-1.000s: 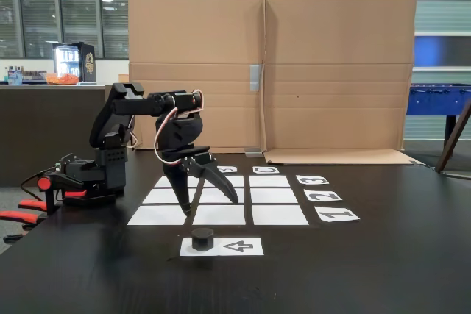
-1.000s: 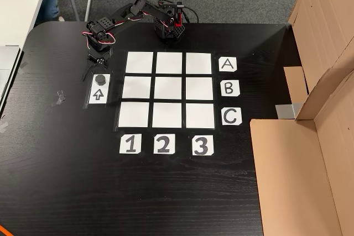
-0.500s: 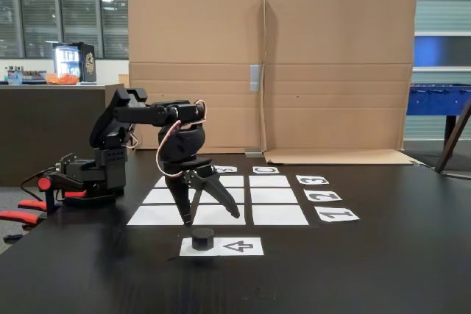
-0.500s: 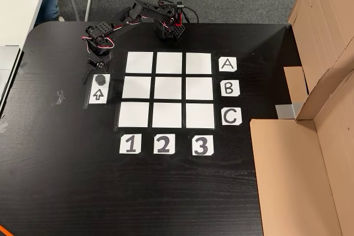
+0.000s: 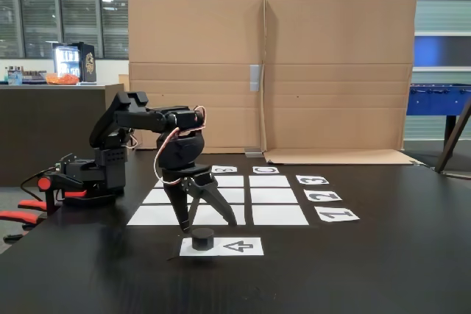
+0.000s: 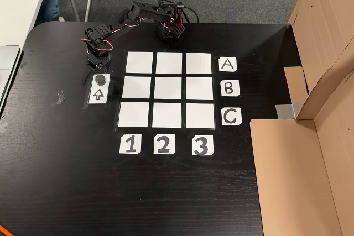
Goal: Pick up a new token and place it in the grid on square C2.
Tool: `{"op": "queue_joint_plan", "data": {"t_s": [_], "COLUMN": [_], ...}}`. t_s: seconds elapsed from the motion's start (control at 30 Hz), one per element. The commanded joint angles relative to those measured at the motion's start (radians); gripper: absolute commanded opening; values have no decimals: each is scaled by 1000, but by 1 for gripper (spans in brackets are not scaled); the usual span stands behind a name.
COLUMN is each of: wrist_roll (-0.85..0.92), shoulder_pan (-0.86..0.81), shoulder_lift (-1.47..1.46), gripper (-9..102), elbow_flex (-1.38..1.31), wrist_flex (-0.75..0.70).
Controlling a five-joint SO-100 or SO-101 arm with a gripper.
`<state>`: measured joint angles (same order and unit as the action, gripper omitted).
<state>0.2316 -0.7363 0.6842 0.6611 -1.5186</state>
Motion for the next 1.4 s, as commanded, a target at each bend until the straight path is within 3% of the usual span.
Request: {"op": "queue_joint_plan", "data": {"t_s": [0.0,0.23,0.43,0.6,1.37], "wrist_roll": [-11,-29,-37,-37,-44], "shoulder_pan": [-11,-11,-11,-6,-48], "shoulder_lift": [8,3,3,2,163], "gripper": [52,21,14,0,-1], "elbow_flex": [-35,-44,-48,-54,-37], "wrist_flex": [17,25,25,25,17]}}
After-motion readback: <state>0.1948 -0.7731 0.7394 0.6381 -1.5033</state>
